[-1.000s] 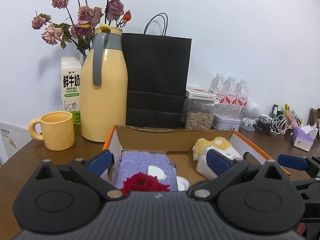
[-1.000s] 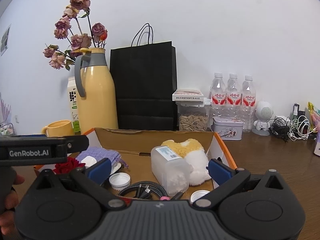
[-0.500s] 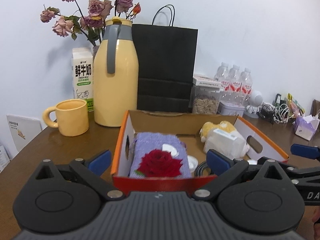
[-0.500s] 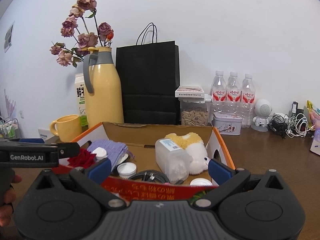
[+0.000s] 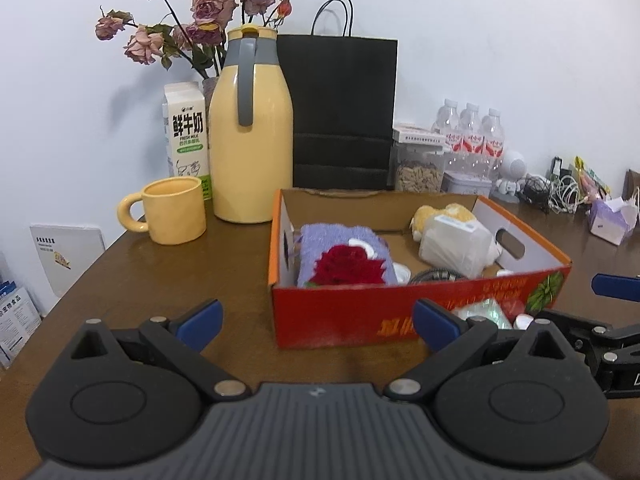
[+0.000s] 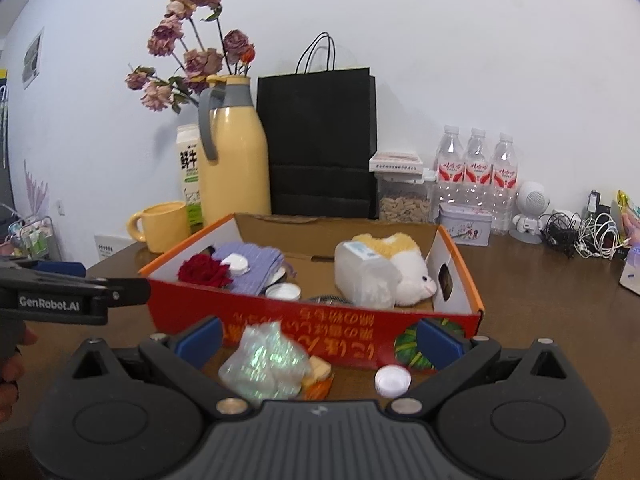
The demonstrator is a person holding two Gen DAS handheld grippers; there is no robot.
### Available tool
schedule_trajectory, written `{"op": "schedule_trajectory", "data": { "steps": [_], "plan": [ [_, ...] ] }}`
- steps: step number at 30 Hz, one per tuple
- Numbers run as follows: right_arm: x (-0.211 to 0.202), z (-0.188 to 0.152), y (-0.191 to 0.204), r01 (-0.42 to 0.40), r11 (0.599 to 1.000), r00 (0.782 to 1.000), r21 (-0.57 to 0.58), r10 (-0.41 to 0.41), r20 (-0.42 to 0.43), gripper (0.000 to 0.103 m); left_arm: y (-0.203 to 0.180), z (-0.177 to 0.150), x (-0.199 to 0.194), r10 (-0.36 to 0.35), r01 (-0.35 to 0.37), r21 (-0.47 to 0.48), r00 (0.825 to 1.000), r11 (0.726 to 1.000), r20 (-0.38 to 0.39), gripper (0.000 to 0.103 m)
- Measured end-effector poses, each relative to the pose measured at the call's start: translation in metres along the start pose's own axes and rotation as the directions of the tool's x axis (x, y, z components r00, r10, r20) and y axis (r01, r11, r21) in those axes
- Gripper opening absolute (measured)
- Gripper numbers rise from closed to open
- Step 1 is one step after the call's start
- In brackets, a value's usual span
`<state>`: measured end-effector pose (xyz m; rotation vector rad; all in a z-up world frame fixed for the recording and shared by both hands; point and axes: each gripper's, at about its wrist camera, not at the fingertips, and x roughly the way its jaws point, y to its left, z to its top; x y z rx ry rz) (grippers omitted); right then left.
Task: Organize objects
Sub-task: 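Move both grippers back toward the plastic bag and remaining cable, then grasp the iridescent plastic bag with the right gripper, then grasp the black USB cable with the left gripper while the right gripper holds the bag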
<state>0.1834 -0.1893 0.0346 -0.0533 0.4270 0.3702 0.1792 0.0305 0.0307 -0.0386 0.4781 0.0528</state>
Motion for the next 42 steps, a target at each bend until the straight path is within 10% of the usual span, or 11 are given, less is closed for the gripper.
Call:
{"op": "schedule_trajectory", "data": {
  "steps": [21,28,42],
  "plan": [
    [0.065,-0.011,0.027,-0.029,0.997,0.988,-0.070,0.018,-0.151,0.103,0.034,-0.030,-0.009,0.052,-0.054,-0.012,0.993,0.998,-0.109,0.103],
    [0.066,-0.016,0.033,-0.033,0.996,0.988,-0.089,0.020,-0.150,0.048,0.038,-0.031,-0.004,0.064,-0.067,-0.017,0.990,0.998,-0.125,0.103],
    [0.013,-0.014,0.005,-0.044,0.998,0.997,-0.042,0.047,0.060,0.043,0.023,-0.032,0.003,0.052,-0.055,-0.012,0.988,0.998,-0.144,0.103]
  ]
}}
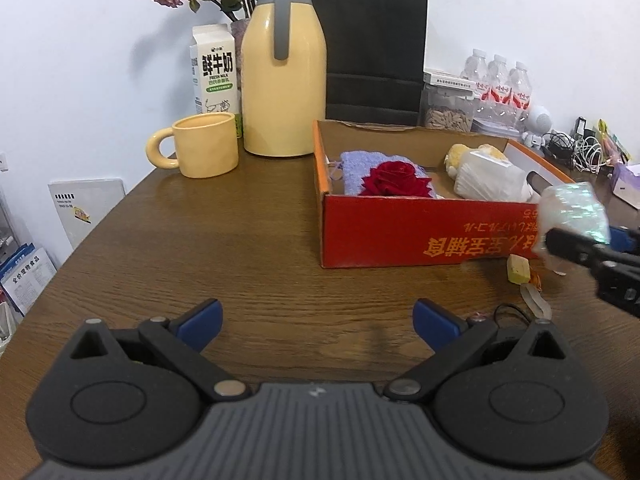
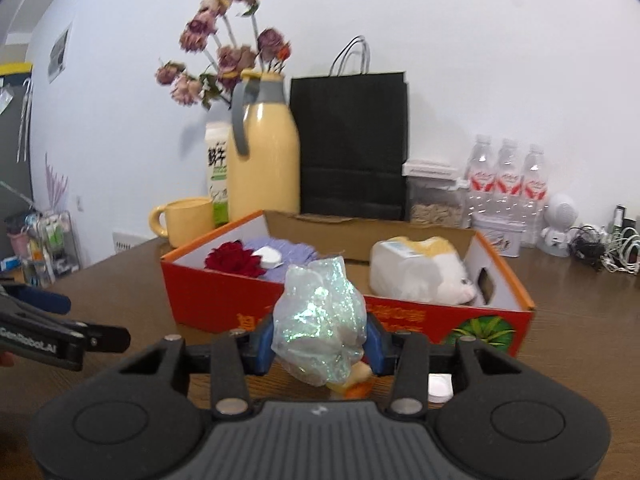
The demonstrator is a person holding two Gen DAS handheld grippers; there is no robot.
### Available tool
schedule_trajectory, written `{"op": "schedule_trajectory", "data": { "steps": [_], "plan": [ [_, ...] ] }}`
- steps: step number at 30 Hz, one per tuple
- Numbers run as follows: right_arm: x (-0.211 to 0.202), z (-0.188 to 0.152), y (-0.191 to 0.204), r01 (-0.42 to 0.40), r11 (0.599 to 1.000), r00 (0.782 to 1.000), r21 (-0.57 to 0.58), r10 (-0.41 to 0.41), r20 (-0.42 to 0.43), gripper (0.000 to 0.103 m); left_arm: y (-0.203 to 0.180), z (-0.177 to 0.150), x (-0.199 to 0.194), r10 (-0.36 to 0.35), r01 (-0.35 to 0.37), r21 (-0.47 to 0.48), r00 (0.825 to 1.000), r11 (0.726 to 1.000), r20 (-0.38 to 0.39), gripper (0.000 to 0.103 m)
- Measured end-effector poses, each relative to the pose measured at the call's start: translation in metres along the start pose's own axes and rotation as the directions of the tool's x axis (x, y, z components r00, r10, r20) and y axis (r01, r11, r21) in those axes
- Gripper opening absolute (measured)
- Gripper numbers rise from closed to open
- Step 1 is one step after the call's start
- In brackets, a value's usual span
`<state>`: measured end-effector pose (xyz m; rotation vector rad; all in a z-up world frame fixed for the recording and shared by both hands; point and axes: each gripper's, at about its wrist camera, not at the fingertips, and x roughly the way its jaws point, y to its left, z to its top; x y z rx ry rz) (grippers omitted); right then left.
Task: Organize objects
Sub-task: 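Grasp the black USB cable with the left gripper while the right gripper holds the bag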
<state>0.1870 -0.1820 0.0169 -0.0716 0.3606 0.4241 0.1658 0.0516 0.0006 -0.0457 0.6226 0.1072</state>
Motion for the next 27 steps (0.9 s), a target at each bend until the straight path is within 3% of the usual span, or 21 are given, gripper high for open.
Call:
{"op": "schedule_trajectory", "data": {
  "steps": [13,27],
  "plan": [
    [-0.020,-0.017,-0.052,0.103,0.995,0.994,0.018,-0.102,-0.027,0.043,-0.036,-0.001,0.009,-0.028,0.029,0.029,0.999,0.999,-0.027,0.103],
    [-0.019,-0.026,-0.053,0.106,0.994,0.994,0.014,-0.105,-0.039,0.044,-0.081,-0.004,0.027,-0.038,0.042,0.033,0.993,0.999,-0.110,0.103]
  ]
}}
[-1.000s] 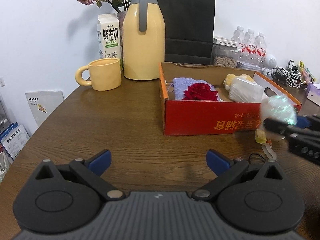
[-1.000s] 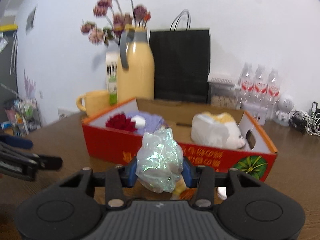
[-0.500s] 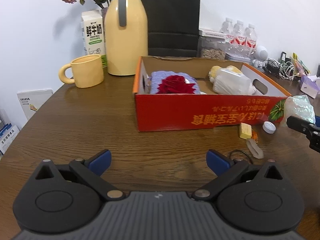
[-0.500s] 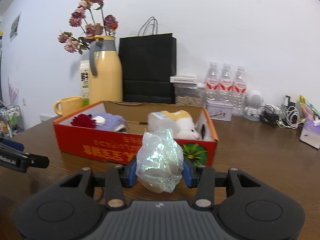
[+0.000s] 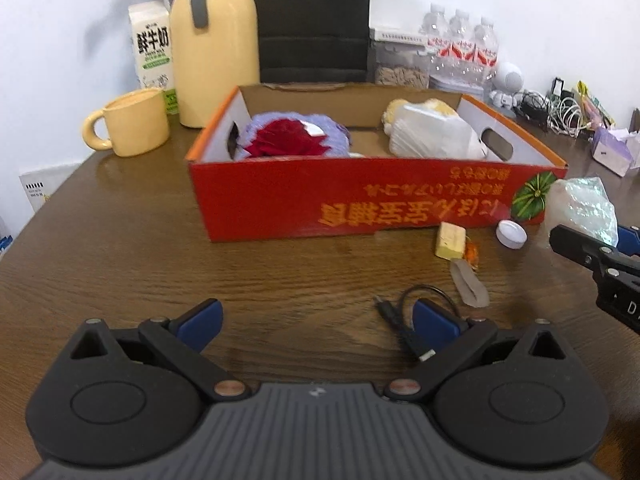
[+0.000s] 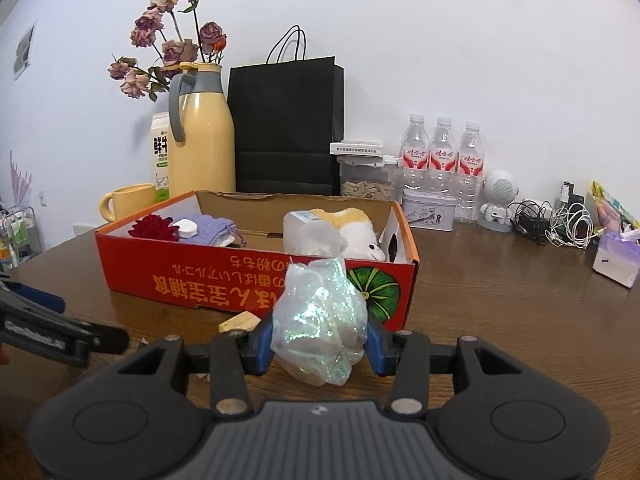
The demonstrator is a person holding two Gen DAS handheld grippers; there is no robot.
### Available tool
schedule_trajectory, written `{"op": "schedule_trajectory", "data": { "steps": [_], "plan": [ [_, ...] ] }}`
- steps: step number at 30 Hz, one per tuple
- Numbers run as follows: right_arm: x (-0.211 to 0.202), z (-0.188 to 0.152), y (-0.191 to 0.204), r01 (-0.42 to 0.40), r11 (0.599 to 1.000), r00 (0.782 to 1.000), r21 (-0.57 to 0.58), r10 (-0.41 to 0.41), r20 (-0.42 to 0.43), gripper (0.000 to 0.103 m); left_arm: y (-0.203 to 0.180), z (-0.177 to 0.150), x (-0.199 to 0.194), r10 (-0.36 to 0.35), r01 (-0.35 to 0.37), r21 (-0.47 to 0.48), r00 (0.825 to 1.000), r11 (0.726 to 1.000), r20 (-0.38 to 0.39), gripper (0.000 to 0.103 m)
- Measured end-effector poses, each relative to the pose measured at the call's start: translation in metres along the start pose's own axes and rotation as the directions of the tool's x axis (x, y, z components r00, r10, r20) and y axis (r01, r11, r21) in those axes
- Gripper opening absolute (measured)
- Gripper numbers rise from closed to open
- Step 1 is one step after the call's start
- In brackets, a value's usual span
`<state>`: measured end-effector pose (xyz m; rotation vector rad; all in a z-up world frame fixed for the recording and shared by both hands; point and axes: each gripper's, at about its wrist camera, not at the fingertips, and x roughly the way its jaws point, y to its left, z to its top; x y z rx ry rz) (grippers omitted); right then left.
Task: Organize objects
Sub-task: 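Grasp the black USB cable with the left gripper while the right gripper holds the bag, then carry the cable and bag with both grippers over the box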
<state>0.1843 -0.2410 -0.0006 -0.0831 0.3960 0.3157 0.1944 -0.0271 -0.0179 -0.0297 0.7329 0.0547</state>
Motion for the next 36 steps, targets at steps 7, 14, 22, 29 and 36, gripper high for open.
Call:
{"op": "schedule_trajectory", "data": {
  "steps": [7,14,22,29,36],
  "plan": [
    [-0.002,0.000,0.001,-0.005,1.000,1.000,-0.005,0.005,0.007,0.044,-0.023,-0.007,0.011,0.000,0.000,0.000,0.999,1.000,-0.033,0.103],
    [-0.003,0.000,0.002,-0.010,1.000,1.000,-0.007,0.010,0.013,0.044,-0.030,-0.011,0.012,0.027,-0.027,-0.001,1.000,1.000,-0.014,0.100],
    [-0.003,-0.001,0.003,-0.011,1.000,1.000,-0.009,0.012,0.016,0.044,-0.033,-0.010,0.002,0.014,-0.014,-0.001,1.000,1.000,0.019,0.038],
    [-0.004,0.000,0.003,-0.012,1.000,1.000,-0.010,0.012,0.017,0.044,-0.032,-0.013,-0.003,-0.024,0.023,0.014,0.999,1.000,0.035,0.010],
    [-0.005,-0.001,0.005,-0.007,1.000,1.000,-0.020,0.007,0.019,0.044,-0.026,-0.007,-0.012,-0.042,0.042,0.012,0.997,0.999,0.071,0.010]
  ]
}}
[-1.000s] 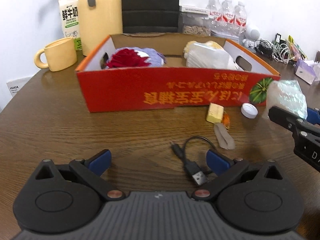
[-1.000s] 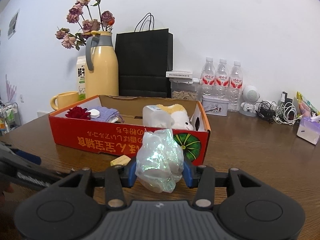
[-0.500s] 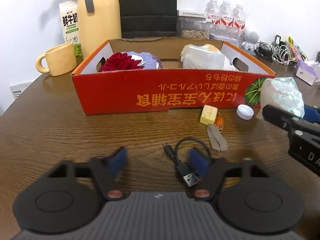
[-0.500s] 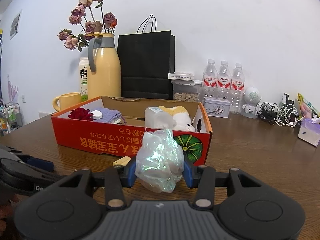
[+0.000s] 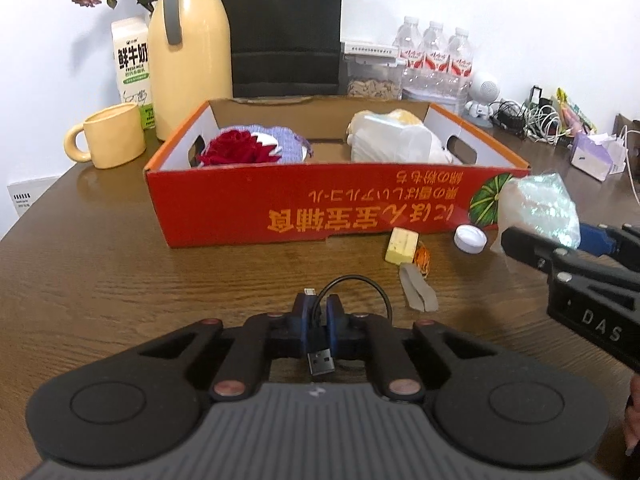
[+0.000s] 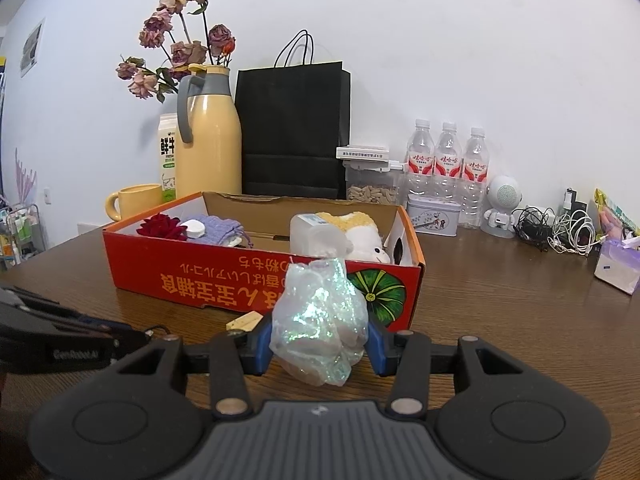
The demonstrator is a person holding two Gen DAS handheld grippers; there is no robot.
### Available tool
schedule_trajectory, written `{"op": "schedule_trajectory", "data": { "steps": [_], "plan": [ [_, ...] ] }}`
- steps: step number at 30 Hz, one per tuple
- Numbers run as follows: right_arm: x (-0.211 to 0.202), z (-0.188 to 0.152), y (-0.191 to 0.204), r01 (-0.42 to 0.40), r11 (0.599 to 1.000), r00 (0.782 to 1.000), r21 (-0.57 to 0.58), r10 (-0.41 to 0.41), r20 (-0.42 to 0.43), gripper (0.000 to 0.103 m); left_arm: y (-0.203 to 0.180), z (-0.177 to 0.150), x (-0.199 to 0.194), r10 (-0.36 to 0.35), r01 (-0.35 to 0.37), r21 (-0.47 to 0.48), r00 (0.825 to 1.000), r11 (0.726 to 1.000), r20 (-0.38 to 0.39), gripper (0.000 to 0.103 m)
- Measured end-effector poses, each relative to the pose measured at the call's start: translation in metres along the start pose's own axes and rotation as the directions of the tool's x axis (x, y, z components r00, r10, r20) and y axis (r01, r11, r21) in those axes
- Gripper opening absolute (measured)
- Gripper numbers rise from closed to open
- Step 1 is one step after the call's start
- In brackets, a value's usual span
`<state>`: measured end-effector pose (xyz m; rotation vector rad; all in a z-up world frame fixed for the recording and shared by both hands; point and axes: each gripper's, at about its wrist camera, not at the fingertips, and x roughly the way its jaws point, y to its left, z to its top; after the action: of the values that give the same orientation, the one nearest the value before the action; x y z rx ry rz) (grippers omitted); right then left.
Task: Organize objects
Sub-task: 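Carry the cable and bag with both grippers over the box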
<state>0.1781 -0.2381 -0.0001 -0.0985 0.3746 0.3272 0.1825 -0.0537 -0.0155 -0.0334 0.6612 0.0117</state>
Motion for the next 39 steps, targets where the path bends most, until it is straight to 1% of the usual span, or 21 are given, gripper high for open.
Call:
{"op": "schedule_trajectory", "data": {
  "steps": [4,9,17,23,29,34,39],
  "plan": [
    [-0.003,0.003,0.004,-0.001,1.000,1.000,-0.020,0.001,0.013,0.044,0.002,0.006,-0.009,-0.026,0.025,0.007,0.999,1.000,0.045,0.010],
    [-0.009,0.013,0.008,-0.012,1.000,0.999,-0.014,0.013,0.041,0.044,0.009,0.022,-0.023,-0.051,0.050,0.008,0.992,0.999,0.111,0.010],
    [0.001,0.039,0.020,-0.033,0.999,0.996,-0.022,0.034,0.082,0.044,0.021,0.055,-0.029,-0.058,0.059,0.002,0.978,0.998,0.202,0.010],
    [0.030,0.066,0.030,-0.034,0.999,0.995,-0.013,0.035,0.094,0.044,0.032,0.085,-0.014,-0.052,0.061,-0.026,0.967,0.998,0.249,0.010],
    [0.068,0.084,0.035,-0.028,1.000,0.997,0.010,0.027,0.077,0.044,0.038,0.109,0.013,-0.053,0.070,-0.055,0.963,0.996,0.266,0.010],
    [0.096,0.086,0.030,-0.019,0.999,0.998,0.045,0.016,0.064,0.044,0.039,0.120,0.038,-0.052,0.071,-0.061,0.962,0.996,0.268,0.010],
    [0.112,0.076,0.019,-0.028,0.996,0.999,0.082,0.025,0.027,0.044,0.038,0.117,0.057,-0.056,0.070,-0.045,0.966,0.997,0.252,0.010]
  ]
}}
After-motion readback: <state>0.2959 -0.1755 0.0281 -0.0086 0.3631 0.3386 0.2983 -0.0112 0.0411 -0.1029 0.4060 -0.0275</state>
